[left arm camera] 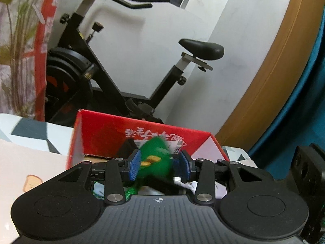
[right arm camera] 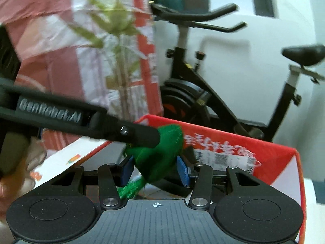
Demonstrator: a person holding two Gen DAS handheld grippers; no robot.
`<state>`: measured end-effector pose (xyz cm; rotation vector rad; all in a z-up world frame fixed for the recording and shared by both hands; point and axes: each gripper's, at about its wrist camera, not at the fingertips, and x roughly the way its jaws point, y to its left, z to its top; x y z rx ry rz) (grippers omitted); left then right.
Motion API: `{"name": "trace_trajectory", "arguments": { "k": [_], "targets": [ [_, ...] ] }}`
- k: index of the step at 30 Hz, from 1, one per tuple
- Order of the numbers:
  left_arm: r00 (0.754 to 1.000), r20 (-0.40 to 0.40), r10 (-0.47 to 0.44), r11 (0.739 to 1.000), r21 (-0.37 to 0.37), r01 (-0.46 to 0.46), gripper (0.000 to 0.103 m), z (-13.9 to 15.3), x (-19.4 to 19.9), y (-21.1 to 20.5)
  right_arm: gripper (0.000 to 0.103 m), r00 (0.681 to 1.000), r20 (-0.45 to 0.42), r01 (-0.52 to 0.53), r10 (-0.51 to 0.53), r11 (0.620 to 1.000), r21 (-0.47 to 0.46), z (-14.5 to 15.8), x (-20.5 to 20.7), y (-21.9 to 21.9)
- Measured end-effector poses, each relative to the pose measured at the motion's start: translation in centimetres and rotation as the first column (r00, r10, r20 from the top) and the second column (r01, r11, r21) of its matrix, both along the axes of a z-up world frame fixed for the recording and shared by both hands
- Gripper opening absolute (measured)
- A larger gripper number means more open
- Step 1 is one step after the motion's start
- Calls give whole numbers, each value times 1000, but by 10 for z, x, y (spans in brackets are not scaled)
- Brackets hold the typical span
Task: Organize soft objects
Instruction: 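Lower the pouch into the red box and open the left tool, then move both open tools back to the grey knit towel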
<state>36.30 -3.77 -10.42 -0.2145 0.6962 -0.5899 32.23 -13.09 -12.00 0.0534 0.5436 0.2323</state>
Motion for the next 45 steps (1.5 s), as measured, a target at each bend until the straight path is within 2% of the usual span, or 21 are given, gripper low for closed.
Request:
{"name": "trace_trajectory", "arguments": {
  "k": [6, 14, 15, 17, 19, 21, 23, 25, 28, 32, 39, 41, 45],
  "targets": [
    [1000, -16, 1, 1000, -8, -1, 44, -7, 9, -6, 38, 992, -30, 121, -120, 993, 13, -4, 7, -26],
    [998, 36, 48, 996, 70, -50, 46, -3, 1, 2, 41, 981, -33, 195, -194, 978, 73, -1, -12, -45],
    [998, 46, 53, 995, 84, -56, 50, -1, -2, 3, 43, 979, -27, 202, -201, 976, 78, 0, -17, -46],
    [996, 66, 63, 991, 115, -70, 66, 4, -11, 5, 51, 976, -11, 216, -216, 973, 78, 4, -28, -47],
    [992, 101, 80, 984, 152, -95, 93, 10, -25, 7, 71, 972, 8, 233, -235, 970, 71, 9, -40, -46],
    [985, 144, 92, 975, 187, -119, 99, 16, -42, 9, 81, 965, 29, 258, -260, 964, 60, 13, -54, -46],
    [982, 167, 90, 967, 223, -126, 102, 21, -57, 10, 88, 960, 43, 276, -278, 960, 51, 18, -68, -47],
    [980, 170, 103, 955, 260, -145, 103, 24, -72, 10, 100, 953, 52, 297, -299, 954, 49, 21, -83, -49],
    [979, 148, 139, 942, 286, -176, 103, 24, -90, 15, 103, 948, 56, 312, -314, 949, 37, 24, -103, -52],
    [978, 118, 169, 937, 287, -197, 103, 20, -109, 25, 103, 944, 50, 326, -327, 945, 22, 22, -129, -55],
    [975, 75, 210, 937, 271, -222, 103, 4, -131, 42, 103, 939, 14, 343, -343, 939, -8, 0, -169, -61],
    [971, 82, 224, 928, 285, -238, 103, -2, -137, 45, 103, 935, -6, 354, -354, 935, -17, -9, -177, -62],
    [959, 112, 261, 893, 349, -284, 103, -15, -143, 47, 103, 932, -39, 361, -361, 933, -14, -26, -186, -65]
  ]
}}
